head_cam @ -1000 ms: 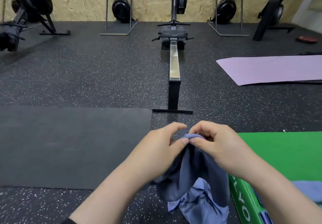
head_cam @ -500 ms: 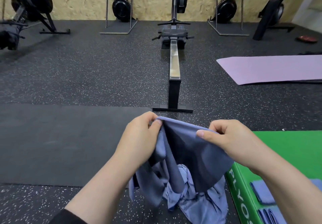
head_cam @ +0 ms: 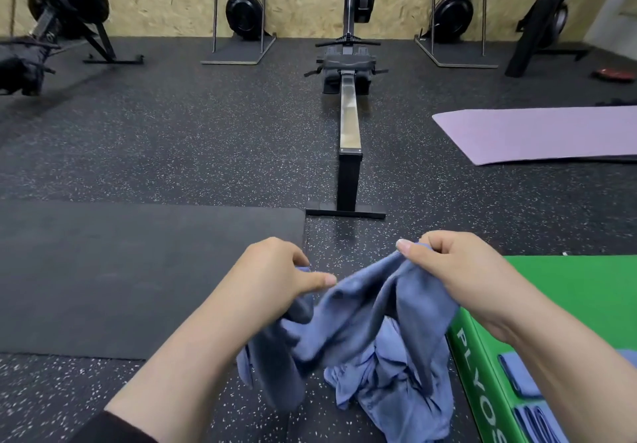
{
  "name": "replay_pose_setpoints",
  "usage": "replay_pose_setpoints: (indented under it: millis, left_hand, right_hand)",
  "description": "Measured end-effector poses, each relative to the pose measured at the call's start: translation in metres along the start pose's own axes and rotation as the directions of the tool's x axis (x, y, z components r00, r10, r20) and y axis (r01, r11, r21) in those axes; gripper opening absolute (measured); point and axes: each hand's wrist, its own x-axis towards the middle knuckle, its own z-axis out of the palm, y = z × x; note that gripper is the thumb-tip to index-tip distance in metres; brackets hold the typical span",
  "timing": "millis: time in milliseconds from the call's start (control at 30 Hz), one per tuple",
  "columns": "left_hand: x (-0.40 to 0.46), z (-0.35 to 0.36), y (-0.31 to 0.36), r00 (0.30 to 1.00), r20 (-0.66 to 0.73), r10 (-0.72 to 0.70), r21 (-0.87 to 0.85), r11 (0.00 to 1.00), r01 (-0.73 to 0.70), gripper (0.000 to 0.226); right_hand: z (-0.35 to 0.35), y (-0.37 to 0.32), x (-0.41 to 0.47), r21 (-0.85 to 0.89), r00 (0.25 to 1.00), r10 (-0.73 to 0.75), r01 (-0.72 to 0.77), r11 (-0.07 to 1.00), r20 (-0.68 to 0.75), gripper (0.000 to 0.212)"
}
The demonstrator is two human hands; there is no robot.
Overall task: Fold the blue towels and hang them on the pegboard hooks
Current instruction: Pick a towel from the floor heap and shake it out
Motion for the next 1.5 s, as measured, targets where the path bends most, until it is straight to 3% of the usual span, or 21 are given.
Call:
replay_pose_setpoints:
  millis: [100, 200, 267, 367, 500, 633, 833, 1133, 1233, 1333, 1400, 1500]
  left_hand:
    - [-0.001, 0.002, -0.007, 0.999, 0.018, 0.044, 0.008, 0.999, -0.044, 0.016]
    - [-0.002, 0.004, -0.015, 0.987, -0.157, 0.036, -0.222, 0.973, -0.071, 0.023]
    - [-0.004, 0.007, -0.014, 0.969, -0.245, -0.003, -0.365, 0.927, -0.089, 0.026]
    - [-0.008, 0.015, -0.007, 0.959, -0.28, -0.049, -0.517, 0.849, -0.108, 0.028]
    - [-0.013, 0.026, 0.0, 0.952, -0.269, -0.146, -0.673, 0.736, -0.077, 0.029]
    - [-0.019, 0.033, 0.008, 0.952, -0.239, -0.189, -0.798, 0.598, -0.081, 0.025]
    - [-0.023, 0.036, 0.017, 0.952, -0.295, -0.082, -0.724, 0.669, -0.168, 0.021]
    - [-0.03, 0.049, 0.027, 0.922, -0.358, 0.145, -0.536, 0.777, -0.33, 0.015]
    - [-0.031, 0.052, 0.028, 0.903, -0.332, 0.272, -0.402, 0.826, -0.396, 0.014]
    - [-0.038, 0.05, 0.031, 0.908, -0.231, 0.349, -0.391, 0.821, -0.415, 0.024]
    - [-0.042, 0.046, 0.032, 0.933, -0.189, 0.306, -0.464, 0.81, -0.359, 0.028]
    - [-0.037, 0.036, 0.027, 0.947, -0.275, 0.163, -0.527, 0.798, -0.291, 0.023]
  right_hand:
    - [0.004, 0.001, 0.0, 0.066, 0.997, 0.054, -0.058, 0.996, 0.056, 0.047]
    - [0.008, -0.002, -0.001, 0.23, 0.97, 0.145, -0.189, 0.955, 0.197, 0.019]
    - [0.011, -0.006, -0.004, 0.275, 0.948, 0.175, -0.249, 0.929, 0.268, 0.011]
    - [0.017, -0.009, -0.005, 0.27, 0.952, 0.2, -0.26, 0.927, 0.232, 0.012]
    - [0.025, -0.009, -0.004, 0.087, 0.978, 0.186, -0.194, 0.977, 0.09, 0.036]
    - [0.031, -0.013, -0.005, 0.239, 0.969, 0.196, -0.227, 0.944, 0.149, 0.024]
    - [0.033, -0.018, -0.007, 0.322, 0.929, 0.184, -0.29, 0.901, 0.322, 0.024]
    - [0.042, -0.029, -0.011, 0.528, 0.923, 0.178, -0.344, 0.777, 0.34, 0.032]
    - [0.041, -0.03, -0.013, 0.576, 0.928, 0.164, -0.339, 0.744, 0.335, 0.033]
    - [0.038, -0.024, -0.011, 0.5, 0.949, 0.138, -0.269, 0.823, 0.284, 0.027]
    - [0.036, -0.018, -0.008, 0.403, 0.962, 0.151, -0.234, 0.885, 0.229, 0.025]
    - [0.03, -0.015, -0.004, -0.047, 0.993, 0.025, -0.02, 0.999, 0.119, 0.027]
